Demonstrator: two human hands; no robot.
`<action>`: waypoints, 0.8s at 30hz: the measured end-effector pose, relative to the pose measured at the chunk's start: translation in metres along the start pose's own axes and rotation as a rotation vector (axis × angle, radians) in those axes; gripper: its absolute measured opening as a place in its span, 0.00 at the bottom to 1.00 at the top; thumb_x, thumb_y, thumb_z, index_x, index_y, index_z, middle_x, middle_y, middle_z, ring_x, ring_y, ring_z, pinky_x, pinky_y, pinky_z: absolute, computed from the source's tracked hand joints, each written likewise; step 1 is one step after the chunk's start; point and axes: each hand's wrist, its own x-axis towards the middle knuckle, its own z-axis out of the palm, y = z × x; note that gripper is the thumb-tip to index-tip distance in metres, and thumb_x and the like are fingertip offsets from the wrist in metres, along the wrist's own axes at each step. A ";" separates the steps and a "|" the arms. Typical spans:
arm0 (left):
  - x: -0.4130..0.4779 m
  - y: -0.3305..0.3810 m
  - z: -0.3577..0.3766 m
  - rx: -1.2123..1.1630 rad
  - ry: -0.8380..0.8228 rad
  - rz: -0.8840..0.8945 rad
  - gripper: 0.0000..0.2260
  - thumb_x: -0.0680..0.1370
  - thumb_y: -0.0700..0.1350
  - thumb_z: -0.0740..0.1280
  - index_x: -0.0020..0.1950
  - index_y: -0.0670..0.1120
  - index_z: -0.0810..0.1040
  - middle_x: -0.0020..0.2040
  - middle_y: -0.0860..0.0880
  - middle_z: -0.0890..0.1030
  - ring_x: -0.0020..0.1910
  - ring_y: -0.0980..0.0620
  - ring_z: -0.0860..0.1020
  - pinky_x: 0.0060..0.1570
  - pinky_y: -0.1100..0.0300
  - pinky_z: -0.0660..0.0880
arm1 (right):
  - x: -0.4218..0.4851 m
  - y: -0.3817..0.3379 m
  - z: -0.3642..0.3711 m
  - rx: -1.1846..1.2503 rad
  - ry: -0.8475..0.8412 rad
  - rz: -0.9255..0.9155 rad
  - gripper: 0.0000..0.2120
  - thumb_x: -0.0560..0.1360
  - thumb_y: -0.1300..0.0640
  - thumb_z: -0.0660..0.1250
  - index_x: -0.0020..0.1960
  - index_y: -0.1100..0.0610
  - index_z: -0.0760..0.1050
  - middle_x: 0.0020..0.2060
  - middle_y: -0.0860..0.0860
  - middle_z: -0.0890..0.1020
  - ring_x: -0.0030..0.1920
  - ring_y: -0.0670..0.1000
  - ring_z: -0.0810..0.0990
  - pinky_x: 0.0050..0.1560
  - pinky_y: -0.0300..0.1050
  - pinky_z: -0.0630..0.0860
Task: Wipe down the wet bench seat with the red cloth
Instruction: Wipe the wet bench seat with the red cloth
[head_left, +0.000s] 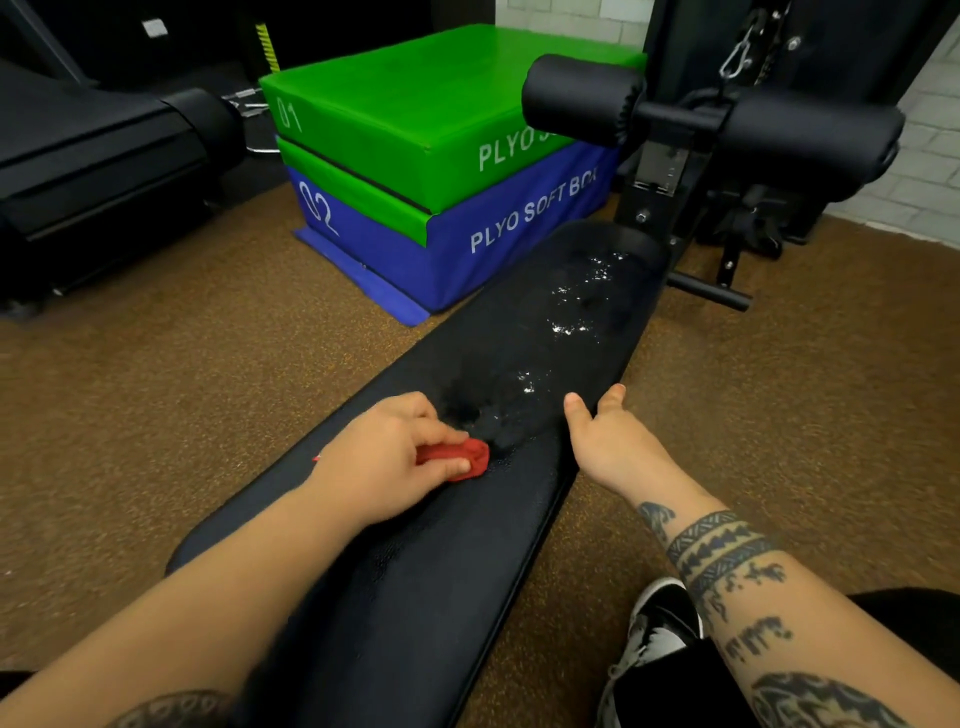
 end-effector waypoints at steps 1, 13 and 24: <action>0.000 -0.003 0.007 0.049 0.036 0.003 0.22 0.71 0.66 0.63 0.56 0.57 0.85 0.45 0.58 0.74 0.47 0.54 0.76 0.49 0.54 0.77 | 0.000 0.000 -0.001 -0.007 0.007 -0.003 0.37 0.83 0.40 0.47 0.80 0.62 0.38 0.78 0.62 0.59 0.76 0.61 0.63 0.73 0.52 0.61; 0.065 0.001 0.000 0.207 0.364 -0.374 0.12 0.78 0.53 0.66 0.52 0.46 0.82 0.45 0.48 0.73 0.49 0.41 0.77 0.46 0.48 0.76 | -0.022 -0.009 -0.024 -0.067 0.179 -0.086 0.37 0.81 0.36 0.50 0.81 0.53 0.41 0.79 0.56 0.51 0.76 0.63 0.60 0.73 0.62 0.62; 0.052 0.009 0.025 0.237 0.246 -0.143 0.11 0.75 0.54 0.70 0.53 0.51 0.84 0.46 0.50 0.77 0.49 0.44 0.78 0.47 0.48 0.77 | -0.027 -0.015 -0.025 -0.035 0.152 -0.199 0.34 0.81 0.37 0.52 0.80 0.52 0.51 0.76 0.54 0.57 0.74 0.60 0.62 0.72 0.59 0.65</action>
